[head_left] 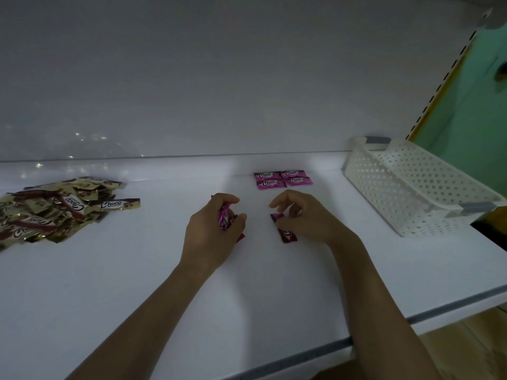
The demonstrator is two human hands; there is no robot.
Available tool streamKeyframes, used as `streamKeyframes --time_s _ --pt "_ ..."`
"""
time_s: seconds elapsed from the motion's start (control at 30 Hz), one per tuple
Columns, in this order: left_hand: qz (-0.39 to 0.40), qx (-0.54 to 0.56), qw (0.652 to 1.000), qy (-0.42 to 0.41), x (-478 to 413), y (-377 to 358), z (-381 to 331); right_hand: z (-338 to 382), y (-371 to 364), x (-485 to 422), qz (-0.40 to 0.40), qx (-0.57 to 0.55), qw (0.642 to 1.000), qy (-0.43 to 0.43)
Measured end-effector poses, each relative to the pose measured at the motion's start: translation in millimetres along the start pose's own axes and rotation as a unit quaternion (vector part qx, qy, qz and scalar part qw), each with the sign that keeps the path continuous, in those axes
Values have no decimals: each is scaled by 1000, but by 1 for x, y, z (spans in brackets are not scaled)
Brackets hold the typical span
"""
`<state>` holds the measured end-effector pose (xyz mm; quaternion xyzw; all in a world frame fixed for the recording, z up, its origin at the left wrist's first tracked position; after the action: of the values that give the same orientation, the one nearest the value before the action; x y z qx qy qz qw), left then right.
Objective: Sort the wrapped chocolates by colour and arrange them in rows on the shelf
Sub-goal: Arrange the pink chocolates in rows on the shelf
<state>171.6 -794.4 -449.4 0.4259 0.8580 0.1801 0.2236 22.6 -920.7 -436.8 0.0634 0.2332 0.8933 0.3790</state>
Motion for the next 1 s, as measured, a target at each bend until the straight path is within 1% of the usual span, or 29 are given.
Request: streamKeyframes --time_s 0.03,0.07,0.1,0.13,0.2,0.27,0.3,0.33,0.37,0.4,0.5,0.53,0.6,0.8,0.9,1.0 --pt "-2 3 1000 0 0 0 0 0 -4 0 25 11 1000 4" --pt "-3 8 1000 1 0 0 0 1 -6 0 31 12 999 13" --pt "-4 11 1000 3 0 0 0 0 -5 -1 17 10 1000 20" --pt "-7 15 1000 6 0 1 0 -1 -2 -2 -12 11 1000 23" --pt "-14 18 1000 7 0 2 -1 -5 6 -4 -98 48 994 25" --pt "-18 19 1000 6 0 3 -2 -4 15 -2 -180 76 980 36" --pt "-16 25 1000 8 1 3 -3 -3 22 1 -216 68 973 41" --pt "-13 29 999 9 1 2 -3 -3 28 4 -240 59 968 44" --pt "-13 31 999 10 2 3 -3 -2 33 5 -246 60 966 50" --pt "-13 28 999 9 2 3 -3 -1 34 4 -232 74 968 55" --pt "-10 20 1000 6 2 2 -1 0 20 3 -154 123 979 49" --pt "-12 22 1000 7 2 3 -1 1 16 3 -141 135 980 47" --pt "-14 36 999 14 2 3 0 1 14 2 -138 172 975 40" --pt "-10 56 998 24 3 4 -2 -6 7 -1 -131 300 944 46" --pt "-10 61 998 32 4 4 -1 0 4 -2 -137 301 941 75" --pt "-11 58 998 25 4 4 -3 3 -4 -3 -122 306 940 86"
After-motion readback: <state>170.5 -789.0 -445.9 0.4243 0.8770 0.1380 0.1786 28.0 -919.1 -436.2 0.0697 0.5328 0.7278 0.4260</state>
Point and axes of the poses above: each hand's wrist, its own x-axis away from the middle knuckle, its own y-axis out of the back of the hand, z = x × y, the point moved 8 cm from there along -x, towards the middle knuckle, and after that the axes turned 13 degrees about -x, right-handed, at the moved point
